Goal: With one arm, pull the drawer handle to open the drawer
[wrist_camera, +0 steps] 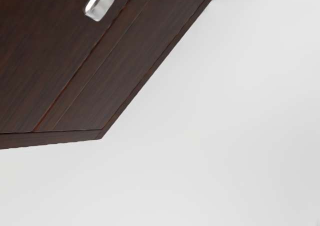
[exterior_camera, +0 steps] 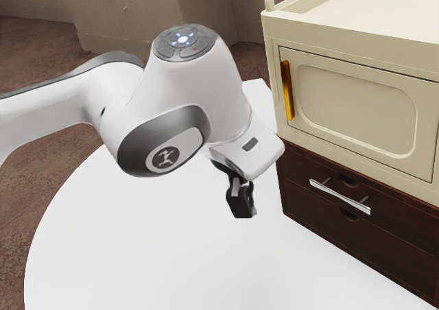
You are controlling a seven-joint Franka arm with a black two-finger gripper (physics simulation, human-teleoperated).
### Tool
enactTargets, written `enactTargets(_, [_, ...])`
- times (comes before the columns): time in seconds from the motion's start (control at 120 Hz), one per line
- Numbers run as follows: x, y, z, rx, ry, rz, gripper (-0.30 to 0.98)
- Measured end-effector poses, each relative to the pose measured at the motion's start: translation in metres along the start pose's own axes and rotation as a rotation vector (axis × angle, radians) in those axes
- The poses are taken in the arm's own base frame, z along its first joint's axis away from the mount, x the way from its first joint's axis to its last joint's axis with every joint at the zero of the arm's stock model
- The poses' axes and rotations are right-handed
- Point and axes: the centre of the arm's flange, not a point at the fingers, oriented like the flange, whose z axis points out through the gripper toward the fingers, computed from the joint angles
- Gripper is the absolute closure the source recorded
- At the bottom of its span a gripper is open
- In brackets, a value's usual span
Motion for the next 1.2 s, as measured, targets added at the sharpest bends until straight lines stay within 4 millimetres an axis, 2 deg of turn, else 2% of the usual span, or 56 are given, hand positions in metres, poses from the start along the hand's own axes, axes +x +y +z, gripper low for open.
enactTargets(0.042, [0.015, 0.018, -0.002, 0.012, 0.033, 0.059, 0.00])
enactTargets(0.075, [0.021, 0.024, -0.002, 0.023, 0.054, 0.087, 0.00])
enactTargets(0.217, [0.020, 0.024, 0.009, 0.073, 0.109, 0.142, 0.00])
enactTargets(0.375, [0.028, 0.039, 0.022, 0.138, 0.170, 0.240, 0.00])
enactTargets(0.567, [0.037, 0.039, 0.022, 0.205, 0.225, 0.321, 0.00])
enactTargets(0.975, [0.051, 0.025, 0.066, 0.232, 0.224, 0.413, -0.01])
enactTargets(1.2, [0.058, 0.028, 0.083, 0.225, 0.219, 0.454, -0.01])
